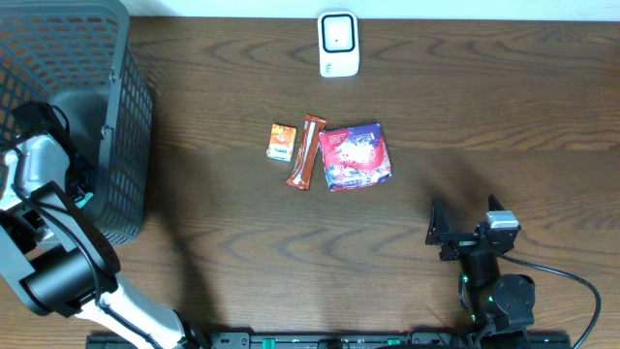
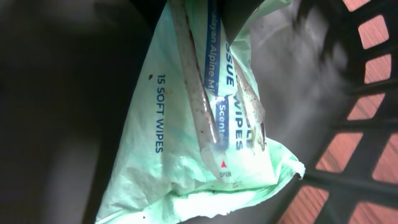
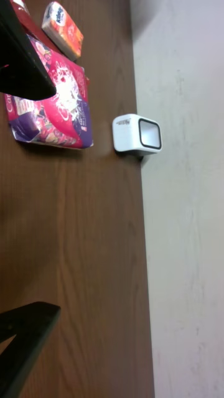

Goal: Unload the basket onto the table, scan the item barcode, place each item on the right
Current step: 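Reach the left gripper into the basket and grasp the mint-green wipes pack, then carry the wipes pack out and drop it onto the item pile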

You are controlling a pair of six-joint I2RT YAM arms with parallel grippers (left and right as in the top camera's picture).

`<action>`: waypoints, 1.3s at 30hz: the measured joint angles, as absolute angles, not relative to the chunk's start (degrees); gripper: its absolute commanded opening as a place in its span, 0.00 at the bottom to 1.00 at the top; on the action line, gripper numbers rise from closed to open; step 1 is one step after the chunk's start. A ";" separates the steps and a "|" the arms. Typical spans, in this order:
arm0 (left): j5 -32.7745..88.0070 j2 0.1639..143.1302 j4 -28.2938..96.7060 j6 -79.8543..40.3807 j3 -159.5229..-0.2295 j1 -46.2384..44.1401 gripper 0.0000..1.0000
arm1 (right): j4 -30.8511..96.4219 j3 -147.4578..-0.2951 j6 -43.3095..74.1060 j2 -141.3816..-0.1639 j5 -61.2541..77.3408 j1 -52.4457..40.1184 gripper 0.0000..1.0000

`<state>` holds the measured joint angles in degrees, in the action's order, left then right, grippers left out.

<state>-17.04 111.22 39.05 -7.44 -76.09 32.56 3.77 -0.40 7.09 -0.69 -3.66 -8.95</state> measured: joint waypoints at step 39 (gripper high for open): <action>23.24 85.73 18.26 -20.93 -77.56 -18.52 0.07 | 3.77 -0.40 7.09 -0.69 -3.64 -8.95 0.99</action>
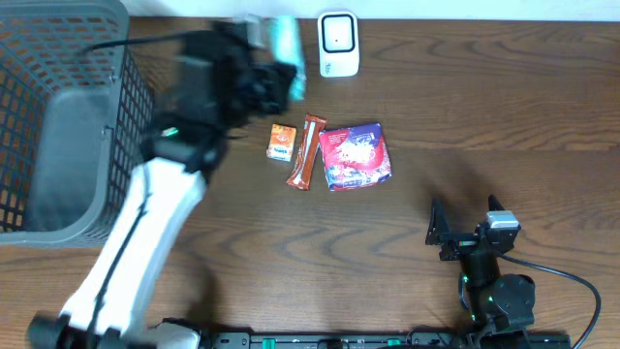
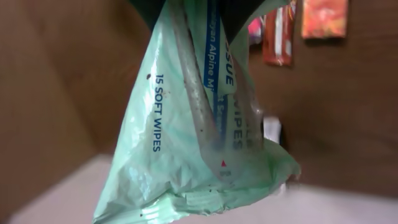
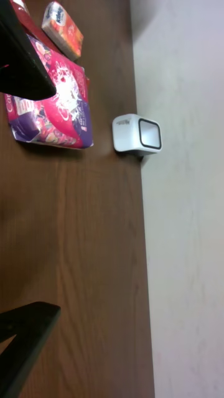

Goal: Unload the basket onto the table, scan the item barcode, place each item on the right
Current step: 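Carry the wipes pack out and drop it onto the item pile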

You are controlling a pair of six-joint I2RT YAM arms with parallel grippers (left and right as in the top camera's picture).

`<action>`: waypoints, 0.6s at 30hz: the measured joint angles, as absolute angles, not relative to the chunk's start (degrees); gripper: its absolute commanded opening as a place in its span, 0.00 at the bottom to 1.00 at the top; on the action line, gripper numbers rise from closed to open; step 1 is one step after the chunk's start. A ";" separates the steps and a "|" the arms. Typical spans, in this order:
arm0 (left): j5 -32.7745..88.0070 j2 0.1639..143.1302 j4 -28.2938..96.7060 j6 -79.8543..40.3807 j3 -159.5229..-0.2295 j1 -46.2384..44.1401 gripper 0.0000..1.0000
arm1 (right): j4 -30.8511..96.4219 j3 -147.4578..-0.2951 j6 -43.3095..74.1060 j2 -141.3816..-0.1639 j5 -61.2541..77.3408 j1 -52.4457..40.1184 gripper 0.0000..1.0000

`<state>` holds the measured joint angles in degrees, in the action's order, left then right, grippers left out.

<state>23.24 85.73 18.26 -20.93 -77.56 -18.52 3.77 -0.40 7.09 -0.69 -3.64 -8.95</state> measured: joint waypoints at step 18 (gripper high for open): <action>9.56 106.78 25.52 -17.04 -77.56 -23.90 0.52 | 3.77 -0.40 7.09 -0.69 -3.66 -8.95 0.99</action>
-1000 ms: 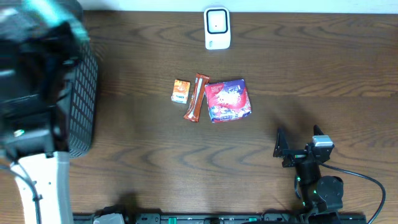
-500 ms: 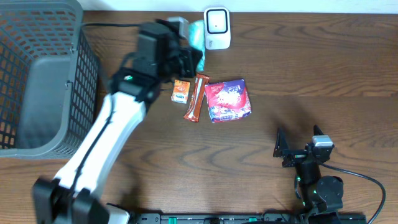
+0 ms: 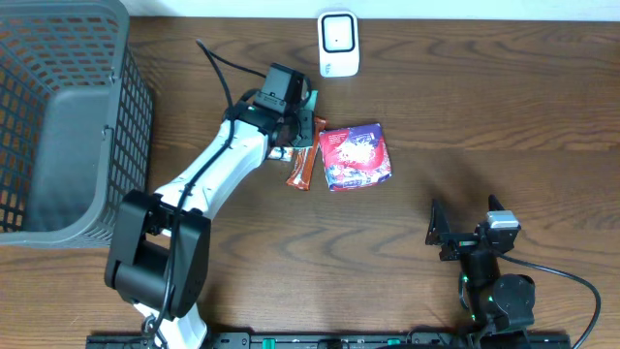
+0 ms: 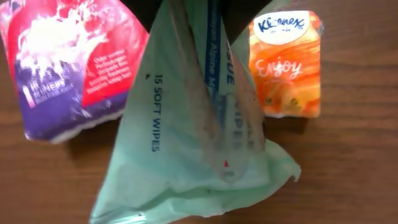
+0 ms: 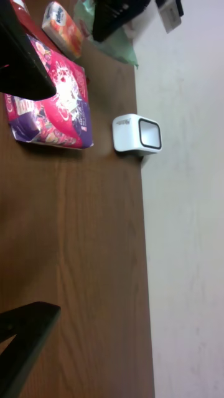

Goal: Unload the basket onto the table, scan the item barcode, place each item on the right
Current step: 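Carry the wipes pack out and drop it onto the item pile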

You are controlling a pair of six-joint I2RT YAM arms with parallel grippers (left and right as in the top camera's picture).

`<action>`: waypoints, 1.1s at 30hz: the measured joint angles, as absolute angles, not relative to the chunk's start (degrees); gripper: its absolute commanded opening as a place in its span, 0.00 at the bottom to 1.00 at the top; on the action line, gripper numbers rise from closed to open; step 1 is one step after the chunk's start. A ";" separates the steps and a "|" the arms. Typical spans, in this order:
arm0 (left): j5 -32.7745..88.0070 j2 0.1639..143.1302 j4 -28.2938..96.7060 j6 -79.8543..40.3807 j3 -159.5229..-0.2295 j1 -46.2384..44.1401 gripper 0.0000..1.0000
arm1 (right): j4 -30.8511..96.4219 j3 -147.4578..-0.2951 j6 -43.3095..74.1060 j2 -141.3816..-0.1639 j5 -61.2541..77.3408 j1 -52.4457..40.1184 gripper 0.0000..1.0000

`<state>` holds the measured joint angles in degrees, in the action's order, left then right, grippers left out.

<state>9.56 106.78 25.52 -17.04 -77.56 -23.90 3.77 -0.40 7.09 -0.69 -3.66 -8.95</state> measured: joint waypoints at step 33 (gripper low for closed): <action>0.86 71.55 57.76 -16.47 -77.71 -18.00 0.98 | 3.77 -0.40 7.09 -0.69 -3.66 -8.95 0.99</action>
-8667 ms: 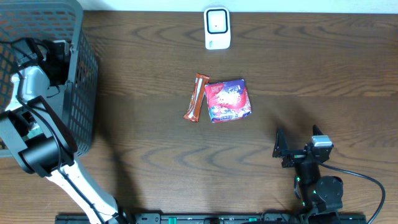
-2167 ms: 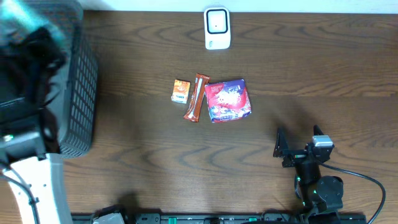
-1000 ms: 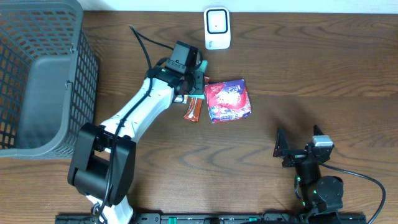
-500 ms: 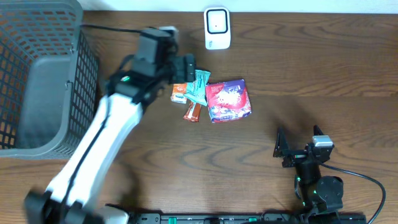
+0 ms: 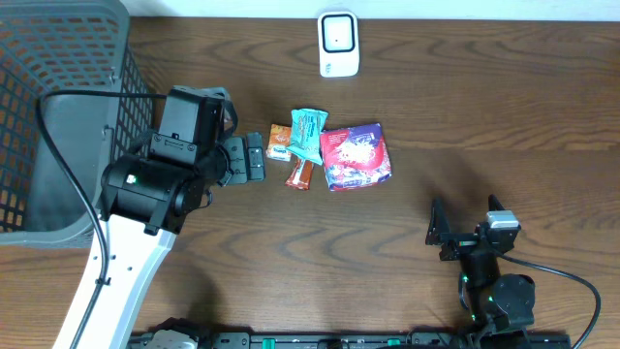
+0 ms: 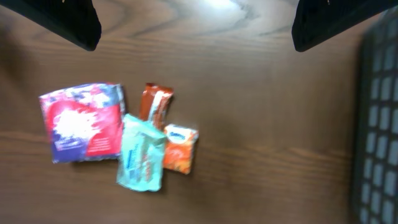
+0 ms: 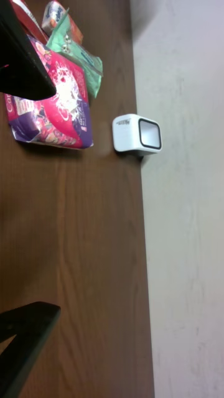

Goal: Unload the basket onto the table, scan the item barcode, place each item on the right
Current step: 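Carry the wipes pack out and drop it onto the item pile, then pull the left gripper back and reach the right gripper to the snack bag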

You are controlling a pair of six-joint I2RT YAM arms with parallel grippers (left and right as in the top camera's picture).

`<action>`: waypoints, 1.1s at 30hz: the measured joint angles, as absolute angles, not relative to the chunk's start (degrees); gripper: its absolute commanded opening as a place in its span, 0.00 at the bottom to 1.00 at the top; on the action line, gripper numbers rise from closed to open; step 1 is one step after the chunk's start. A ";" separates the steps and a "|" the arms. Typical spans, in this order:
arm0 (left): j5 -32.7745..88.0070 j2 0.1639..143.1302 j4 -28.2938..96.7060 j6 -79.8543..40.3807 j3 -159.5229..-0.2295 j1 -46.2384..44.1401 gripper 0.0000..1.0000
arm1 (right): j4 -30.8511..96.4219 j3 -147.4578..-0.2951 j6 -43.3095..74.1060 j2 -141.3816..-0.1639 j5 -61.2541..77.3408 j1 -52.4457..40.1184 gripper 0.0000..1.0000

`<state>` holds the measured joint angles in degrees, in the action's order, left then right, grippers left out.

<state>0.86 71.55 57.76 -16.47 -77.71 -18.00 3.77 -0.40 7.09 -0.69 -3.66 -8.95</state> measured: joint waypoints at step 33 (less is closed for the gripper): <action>-1.54 72.27 61.49 -16.45 -77.71 -18.00 0.98 | -0.56 -0.38 49.93 -0.69 14.15 -8.95 0.99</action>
